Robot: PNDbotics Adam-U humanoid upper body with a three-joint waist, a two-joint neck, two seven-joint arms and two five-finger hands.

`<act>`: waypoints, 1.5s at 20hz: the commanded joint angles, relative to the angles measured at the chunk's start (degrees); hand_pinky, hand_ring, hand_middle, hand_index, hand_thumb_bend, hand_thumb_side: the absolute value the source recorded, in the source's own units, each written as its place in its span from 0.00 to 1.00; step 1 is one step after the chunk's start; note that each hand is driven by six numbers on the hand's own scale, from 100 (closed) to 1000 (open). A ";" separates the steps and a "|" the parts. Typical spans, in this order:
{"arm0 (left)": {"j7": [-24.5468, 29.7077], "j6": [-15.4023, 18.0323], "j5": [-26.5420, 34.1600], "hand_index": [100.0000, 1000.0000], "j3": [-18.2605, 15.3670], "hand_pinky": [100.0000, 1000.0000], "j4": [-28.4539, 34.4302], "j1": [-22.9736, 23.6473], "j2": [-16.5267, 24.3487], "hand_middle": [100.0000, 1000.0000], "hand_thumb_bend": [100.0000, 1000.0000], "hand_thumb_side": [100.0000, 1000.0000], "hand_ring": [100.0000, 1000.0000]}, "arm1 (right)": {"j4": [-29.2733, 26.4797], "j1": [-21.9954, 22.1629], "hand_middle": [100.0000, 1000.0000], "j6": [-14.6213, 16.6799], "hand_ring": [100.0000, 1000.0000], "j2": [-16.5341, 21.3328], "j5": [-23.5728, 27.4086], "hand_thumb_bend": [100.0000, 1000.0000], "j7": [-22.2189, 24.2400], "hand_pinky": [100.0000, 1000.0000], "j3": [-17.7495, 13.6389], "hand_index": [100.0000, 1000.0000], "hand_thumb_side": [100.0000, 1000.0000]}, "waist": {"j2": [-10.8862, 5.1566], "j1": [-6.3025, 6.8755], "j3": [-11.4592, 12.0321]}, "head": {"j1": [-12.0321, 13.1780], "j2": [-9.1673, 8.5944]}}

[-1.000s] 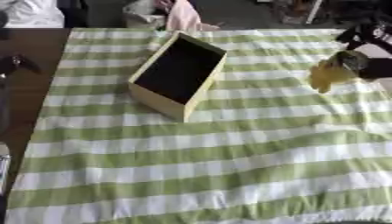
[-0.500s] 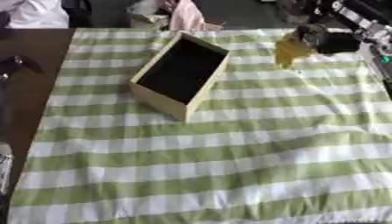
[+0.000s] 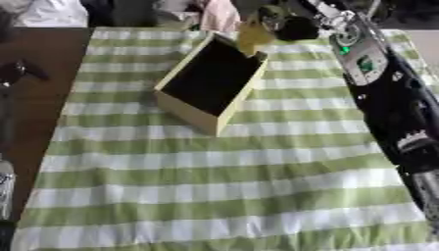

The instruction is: Pick up objects on the table and place them in the box.

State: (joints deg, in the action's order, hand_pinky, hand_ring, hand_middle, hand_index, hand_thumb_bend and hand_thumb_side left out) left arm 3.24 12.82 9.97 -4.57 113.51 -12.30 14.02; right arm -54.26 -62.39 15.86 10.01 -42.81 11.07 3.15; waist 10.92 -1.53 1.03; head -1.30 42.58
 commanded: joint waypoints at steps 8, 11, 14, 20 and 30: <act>0.68 0.00 0.99 0.65 0.51 0.40 1.08 -2.26 -0.38 0.96 0.00 0.74 1.00 | -0.95 -3.48 0.75 -2.06 0.82 -9.39 -10.53 0.00 -1.58 0.76 -2.73 0.39 0.29 | 0.13 0.27 2.19 | -3.13 -0.94; 0.82 -0.02 1.17 0.65 0.57 0.40 1.08 -2.47 -0.67 0.96 0.00 0.74 1.00 | -0.27 -3.23 0.76 -3.77 0.82 -11.45 -16.11 0.00 -3.78 0.76 -4.39 0.39 0.29 | 0.45 0.46 2.85 | -4.08 -1.30; 0.83 -0.03 1.25 0.65 0.45 0.40 1.08 -2.54 -0.79 0.96 0.00 0.74 1.00 | 0.47 -2.52 0.75 -5.43 0.82 -12.54 -20.33 0.00 -5.92 0.76 -6.17 0.39 0.29 | 0.85 0.62 3.28 | -4.50 -1.54; 1.01 -0.23 1.28 0.65 0.47 0.40 1.08 -2.51 -0.67 0.96 0.00 0.74 1.00 | 0.06 -2.46 0.75 -6.19 0.81 -12.17 -21.41 0.00 -7.56 0.74 -7.38 0.39 0.29 | 1.19 0.73 2.97 | -4.36 -1.69; 1.19 -0.35 1.36 0.65 0.47 0.40 1.08 -2.32 -0.74 0.97 0.00 0.75 1.00 | -0.15 -2.11 0.75 -7.84 0.82 -11.92 -23.07 0.00 -6.93 0.78 -8.08 0.40 0.28 | 1.33 1.13 2.49 | -4.23 -2.20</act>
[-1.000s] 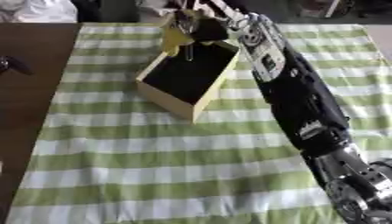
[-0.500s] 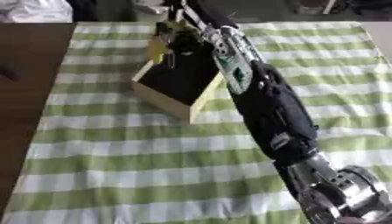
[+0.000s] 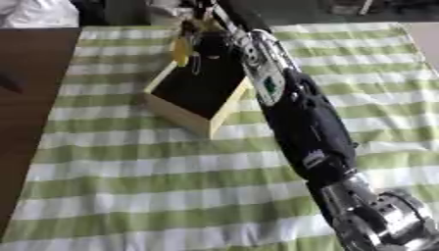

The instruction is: Pick up objects on the table and place them in the box.

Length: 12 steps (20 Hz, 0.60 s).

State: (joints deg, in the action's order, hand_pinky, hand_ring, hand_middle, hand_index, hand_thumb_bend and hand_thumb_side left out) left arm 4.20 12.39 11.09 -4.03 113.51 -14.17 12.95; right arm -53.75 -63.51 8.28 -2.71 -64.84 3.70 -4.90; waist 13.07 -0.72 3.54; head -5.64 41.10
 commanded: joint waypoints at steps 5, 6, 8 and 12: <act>0.25 0.07 0.25 0.65 -0.16 0.40 1.08 -0.42 0.20 0.97 0.00 0.75 1.00 | 2.91 -0.34 0.76 -0.64 0.84 0.32 -5.72 0.00 1.11 0.81 0.18 0.46 0.30 | -0.62 0.28 0.21 | 0.11 -0.85; 0.23 0.05 0.26 0.65 -0.19 0.40 1.08 -0.41 0.20 0.97 0.00 0.75 1.00 | 3.41 -0.18 0.76 -0.79 0.84 0.20 -6.60 0.00 0.95 0.82 0.08 0.46 0.31 | -0.58 0.27 0.25 | 0.13 -0.88; 0.22 0.01 0.26 0.65 -0.22 0.40 1.08 -0.41 0.23 0.97 0.00 0.75 1.00 | 4.35 0.02 0.77 -0.97 0.85 0.02 -7.98 0.00 0.91 0.83 -0.06 0.48 0.32 | -0.51 0.21 0.28 | 0.19 -0.83; 0.32 -0.06 0.30 0.65 -0.18 0.40 1.08 -0.43 0.18 0.97 0.00 0.75 1.00 | 5.83 0.25 0.80 -1.39 0.88 -0.16 -10.62 0.00 1.66 0.87 -0.11 0.58 0.40 | -0.43 0.12 0.28 | 0.29 -0.81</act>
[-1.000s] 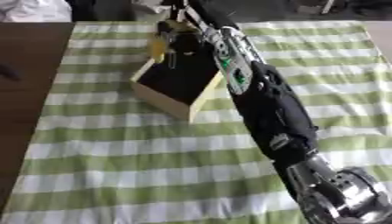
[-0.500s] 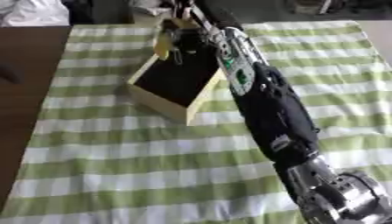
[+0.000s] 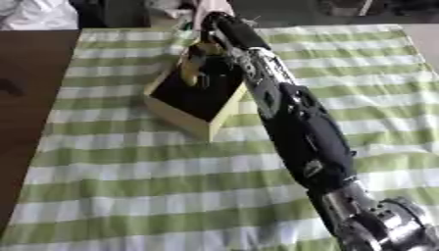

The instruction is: Pick up objects on the table and place them in the box.

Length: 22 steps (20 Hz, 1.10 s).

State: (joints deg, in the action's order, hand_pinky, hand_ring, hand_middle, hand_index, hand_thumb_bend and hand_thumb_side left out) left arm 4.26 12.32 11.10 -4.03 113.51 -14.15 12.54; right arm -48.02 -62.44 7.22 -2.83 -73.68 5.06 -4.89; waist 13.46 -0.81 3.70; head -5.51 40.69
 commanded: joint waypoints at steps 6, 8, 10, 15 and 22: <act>0.17 -0.07 0.28 0.65 -0.26 0.40 1.08 -0.39 0.57 0.97 0.00 0.75 1.00 | -0.49 -0.51 0.86 -0.31 0.94 0.33 -8.07 0.00 3.59 0.95 -0.42 0.77 0.54 | -0.89 0.31 -0.08 | 0.28 -0.34; 0.19 -0.14 0.24 0.65 -0.27 0.40 1.08 -0.35 0.58 0.97 0.00 0.75 1.00 | -1.50 -0.49 0.87 -0.25 0.95 0.49 -10.28 0.00 3.95 0.96 -0.49 0.82 0.63 | -0.91 0.37 -0.19 | 0.42 -0.35; 0.20 -0.14 0.24 0.65 -0.27 0.40 1.08 -0.34 0.58 0.97 0.00 0.75 1.00 | -2.68 -0.43 0.88 -0.37 0.95 0.58 -12.32 0.00 3.80 0.96 -0.74 0.83 0.65 | -0.94 0.44 -0.28 | 0.49 -0.33; 0.26 -0.21 0.27 0.65 -0.26 0.40 1.08 -0.25 0.59 0.97 0.00 0.75 1.00 | -5.06 -0.40 0.87 -1.12 0.94 0.72 -13.66 0.00 3.05 0.95 -1.57 0.83 0.64 | -1.04 0.47 -0.56 | 0.71 -0.25; 0.21 -0.13 0.31 0.65 -0.25 0.40 1.08 -0.24 0.50 0.97 0.00 0.75 1.00 | -7.80 -0.85 0.86 -2.34 0.93 1.39 -11.68 0.00 2.13 0.92 -1.73 0.83 0.63 | -1.44 0.47 -0.66 | 1.19 -0.03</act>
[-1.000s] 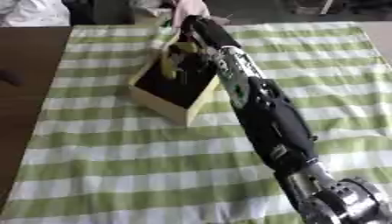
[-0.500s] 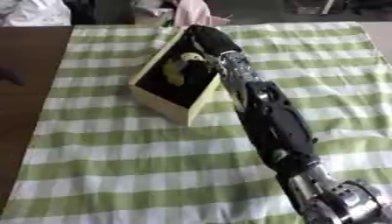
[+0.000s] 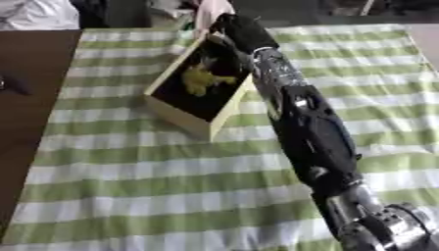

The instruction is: Pick up objects on the table and place them in the box.

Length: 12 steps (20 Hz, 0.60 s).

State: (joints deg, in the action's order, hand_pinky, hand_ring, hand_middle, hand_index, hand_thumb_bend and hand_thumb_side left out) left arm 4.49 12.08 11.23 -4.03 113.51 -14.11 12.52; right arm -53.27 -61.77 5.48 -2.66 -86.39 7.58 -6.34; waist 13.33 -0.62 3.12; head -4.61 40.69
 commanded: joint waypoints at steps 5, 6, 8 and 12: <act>-0.28 0.43 0.01 0.65 -0.30 0.40 1.08 -0.33 0.83 0.97 0.00 0.74 1.00 | -8.14 -2.50 0.83 -1.00 0.89 4.53 7.30 0.00 -2.29 0.87 0.94 0.81 0.65 | -1.77 0.11 -0.40 | 1.05 0.83; -0.38 0.51 -0.05 0.65 -0.34 0.40 1.08 -0.33 0.89 0.96 0.00 0.74 1.00 | -9.43 -2.55 0.83 -0.81 0.88 5.68 9.47 0.00 -2.89 0.85 1.46 0.80 0.69 | -1.86 0.07 -0.49 | 1.26 0.97; -0.62 0.74 -0.19 0.65 -0.45 0.40 1.08 -0.37 1.04 0.96 0.00 0.73 1.00 | -11.95 -2.32 0.82 -0.18 0.86 8.49 14.98 0.00 -4.08 0.82 2.70 0.80 0.74 | -2.03 0.04 -0.65 | 1.77 1.23; -1.29 1.24 -0.57 0.65 -0.79 0.40 1.08 -0.42 1.39 0.96 0.00 0.73 1.00 | -16.74 -0.31 0.81 1.34 0.84 15.15 26.90 0.00 -7.01 0.78 4.78 0.79 0.82 | -2.29 0.03 -1.05 | 2.82 1.50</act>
